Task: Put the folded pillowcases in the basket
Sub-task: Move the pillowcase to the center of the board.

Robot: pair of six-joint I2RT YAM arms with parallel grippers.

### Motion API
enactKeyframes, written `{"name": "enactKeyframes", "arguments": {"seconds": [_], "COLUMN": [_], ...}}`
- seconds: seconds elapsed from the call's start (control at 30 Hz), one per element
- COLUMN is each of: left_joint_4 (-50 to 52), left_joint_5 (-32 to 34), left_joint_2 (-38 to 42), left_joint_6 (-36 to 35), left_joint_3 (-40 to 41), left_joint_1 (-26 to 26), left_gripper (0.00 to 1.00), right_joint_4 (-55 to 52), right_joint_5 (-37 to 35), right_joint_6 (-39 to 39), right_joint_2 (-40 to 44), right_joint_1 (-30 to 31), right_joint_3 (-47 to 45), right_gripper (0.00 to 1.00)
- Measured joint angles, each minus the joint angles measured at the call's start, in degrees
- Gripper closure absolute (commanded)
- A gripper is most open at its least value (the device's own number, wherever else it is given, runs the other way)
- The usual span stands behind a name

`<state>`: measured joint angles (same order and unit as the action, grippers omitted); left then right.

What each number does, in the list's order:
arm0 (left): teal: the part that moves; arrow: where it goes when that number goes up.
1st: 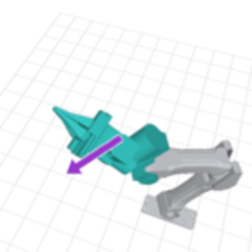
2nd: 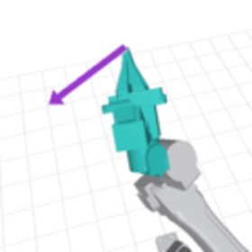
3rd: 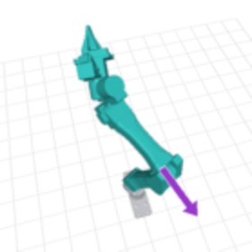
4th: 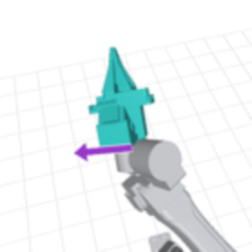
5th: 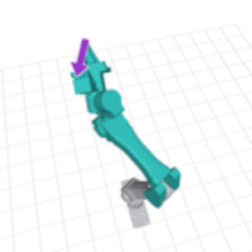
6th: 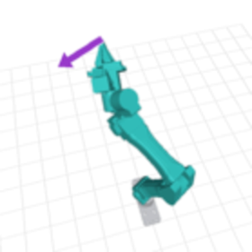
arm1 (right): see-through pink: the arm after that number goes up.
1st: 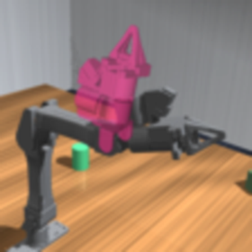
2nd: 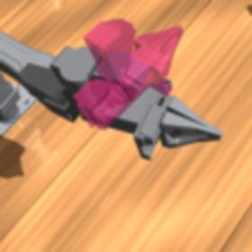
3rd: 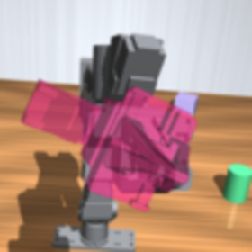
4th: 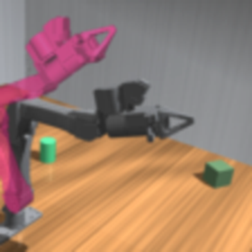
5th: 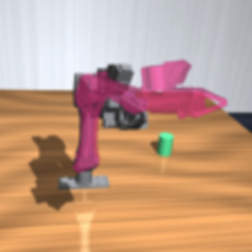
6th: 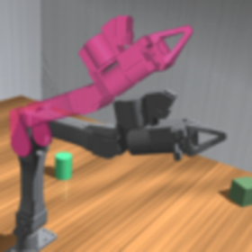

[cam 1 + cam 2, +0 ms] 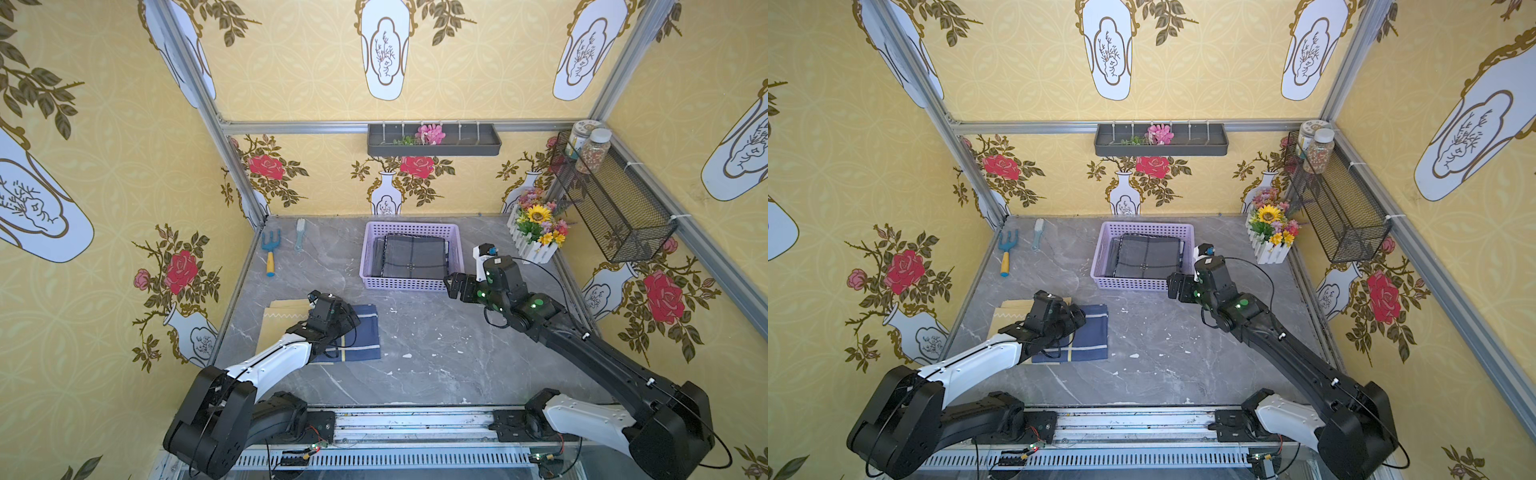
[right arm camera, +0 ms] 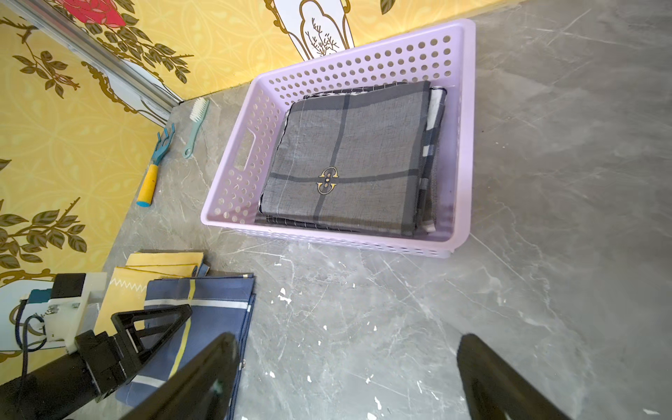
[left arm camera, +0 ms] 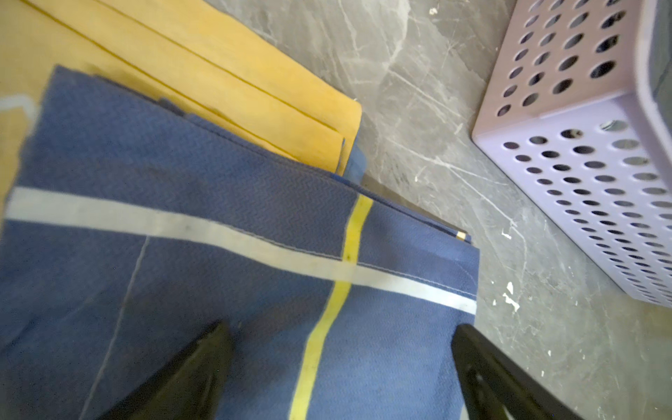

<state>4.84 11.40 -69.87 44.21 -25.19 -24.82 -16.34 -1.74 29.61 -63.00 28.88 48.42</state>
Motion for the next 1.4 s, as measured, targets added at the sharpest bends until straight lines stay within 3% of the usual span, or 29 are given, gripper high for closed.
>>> {"name": "enactKeyframes", "arguments": {"seconds": [0.47, 0.83, 1.1, 1.4], "left_joint_4": [-7.78, -8.15, -7.69, -4.50], "left_joint_5": [2.19, -0.44, -3.69, -1.25], "left_joint_2": [-6.80, -16.55, -19.76, -11.78], "left_joint_6": [6.47, 11.58, 13.09, 12.07], "left_joint_3": [-2.25, -11.76, -15.91, -14.62], "left_joint_1": [-16.70, -28.04, -31.78, -31.65], "left_gripper": [0.00, 0.00, 0.00, 0.00], "right_joint_4": [-4.37, -8.83, -9.16, -8.90], "right_joint_5": [-2.10, 2.14, 3.63, 4.20], "right_joint_6": [3.37, 6.27, 8.04, 10.73], "right_joint_2": [-0.87, -0.85, -2.99, -9.90], "right_joint_1": [0.13, 1.25, 3.63, 7.41], "right_joint_3": [-2.08, -5.57, -8.07, -8.13], "right_gripper": [0.03, 0.03, 0.00, 0.12]}}
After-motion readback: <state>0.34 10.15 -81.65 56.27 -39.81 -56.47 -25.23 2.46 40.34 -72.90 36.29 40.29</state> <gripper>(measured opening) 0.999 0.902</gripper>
